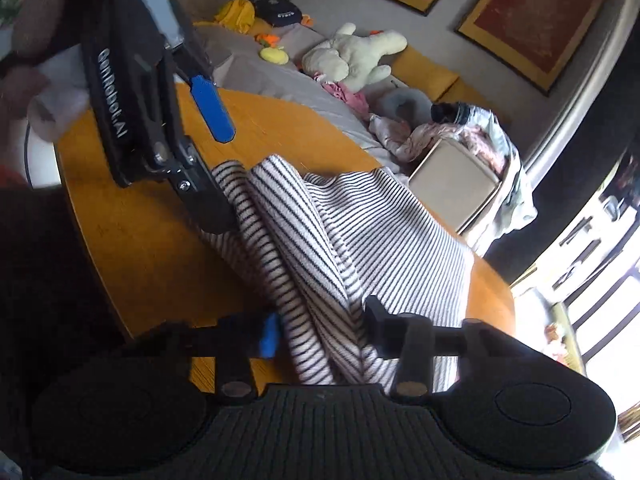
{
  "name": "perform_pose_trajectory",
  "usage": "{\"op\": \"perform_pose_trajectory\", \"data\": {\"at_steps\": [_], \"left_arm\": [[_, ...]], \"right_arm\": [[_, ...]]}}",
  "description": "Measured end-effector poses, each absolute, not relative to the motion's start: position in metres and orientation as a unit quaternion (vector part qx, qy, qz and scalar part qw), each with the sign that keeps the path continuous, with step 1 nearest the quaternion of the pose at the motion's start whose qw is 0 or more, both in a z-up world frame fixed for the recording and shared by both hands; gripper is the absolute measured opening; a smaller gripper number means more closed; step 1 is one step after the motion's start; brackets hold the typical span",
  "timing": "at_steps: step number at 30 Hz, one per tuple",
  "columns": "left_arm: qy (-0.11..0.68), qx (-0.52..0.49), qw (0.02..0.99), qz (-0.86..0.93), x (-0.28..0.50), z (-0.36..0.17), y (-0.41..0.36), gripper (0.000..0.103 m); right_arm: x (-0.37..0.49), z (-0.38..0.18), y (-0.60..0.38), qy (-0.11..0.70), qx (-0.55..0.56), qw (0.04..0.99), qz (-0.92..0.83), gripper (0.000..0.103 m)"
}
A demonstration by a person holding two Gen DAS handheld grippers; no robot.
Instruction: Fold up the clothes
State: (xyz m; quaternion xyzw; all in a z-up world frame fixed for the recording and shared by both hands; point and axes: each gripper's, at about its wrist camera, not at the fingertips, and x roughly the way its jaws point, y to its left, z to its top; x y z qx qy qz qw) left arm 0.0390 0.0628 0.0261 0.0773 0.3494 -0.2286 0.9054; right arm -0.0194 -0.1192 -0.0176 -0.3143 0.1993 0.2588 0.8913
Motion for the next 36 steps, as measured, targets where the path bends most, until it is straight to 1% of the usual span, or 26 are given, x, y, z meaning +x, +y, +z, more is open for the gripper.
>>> {"op": "perform_pose_trajectory", "data": {"at_steps": [3,6,8,9,10,11,13,16,19,20,22,23,26,29,30,32,33,34,36], "left_arm": [[0.33,0.036,0.914,-0.233,0.041,0.045,0.082,0.103],[0.307,0.005,0.924,-0.226,0.057,0.058,0.092,0.103],[0.301,-0.012,0.925,-0.23,0.075,0.061,0.092,0.095],[0.303,-0.02,0.923,-0.235,0.086,0.06,0.09,0.083],[0.311,-0.026,0.919,-0.24,0.099,0.056,0.087,0.076],[0.319,-0.032,0.915,-0.244,0.113,0.051,0.083,0.075],[0.339,-0.037,0.907,-0.247,0.141,0.037,0.079,0.065],[0.37,-0.049,0.895,-0.246,0.172,0.017,0.082,0.063],[0.397,-0.053,0.882,-0.247,0.187,0.0,0.089,0.063],[0.4,-0.054,0.88,-0.249,0.188,-0.003,0.093,0.063],[0.405,-0.058,0.878,-0.251,0.186,-0.005,0.1,0.063],[0.405,-0.059,0.878,-0.248,0.183,-0.003,0.104,0.063],[0.388,-0.06,0.889,-0.235,0.17,0.012,0.118,0.065],[0.361,-0.064,0.903,-0.226,0.152,0.034,0.131,0.075],[0.349,-0.072,0.905,-0.231,0.146,0.043,0.134,0.079],[0.332,-0.092,0.904,-0.255,0.137,0.056,0.135,0.084],[0.324,-0.103,0.901,-0.27,0.133,0.062,0.135,0.091],[0.318,-0.115,0.896,-0.288,0.129,0.065,0.132,0.096],[0.318,-0.134,0.881,-0.324,0.124,0.064,0.12,0.097]], "right_arm": [[-0.019,0.0,-0.129,0.208,-0.29,0.892,0.275,0.027],[-0.024,0.02,-0.14,0.226,-0.27,0.885,0.305,0.025],[-0.032,0.035,-0.145,0.224,-0.284,0.87,0.337,0.025],[-0.037,0.044,-0.147,0.219,-0.299,0.86,0.351,0.025],[-0.041,0.053,-0.148,0.209,-0.32,0.851,0.36,0.025],[-0.043,0.064,-0.148,0.198,-0.339,0.845,0.363,0.025],[-0.043,0.088,-0.148,0.179,-0.369,0.837,0.363,0.024],[-0.015,0.119,-0.147,0.168,-0.371,0.833,0.375,0.023],[0.043,0.127,-0.146,0.176,-0.345,0.834,0.393,0.023],[0.067,0.122,-0.145,0.18,-0.342,0.831,0.401,0.02],[0.113,0.1,-0.14,0.19,-0.348,0.831,0.389,0.015],[0.138,0.086,-0.137,0.203,-0.349,0.836,0.373,0.011],[0.194,0.035,-0.133,0.258,-0.338,0.846,0.322,0.008],[0.209,0.003,-0.138,0.286,-0.307,0.854,0.309,0.008],[0.208,-0.001,-0.141,0.284,-0.295,0.859,0.306,0.008],[0.207,-0.004,-0.148,0.28,-0.276,0.869,0.299,0.008],[0.207,-0.005,-0.15,0.279,-0.271,0.873,0.296,0.008],[0.206,-0.006,-0.15,0.278,-0.269,0.874,0.294,0.008],[0.207,-0.008,-0.152,0.279,-0.264,0.877,0.29,0.008]]}}
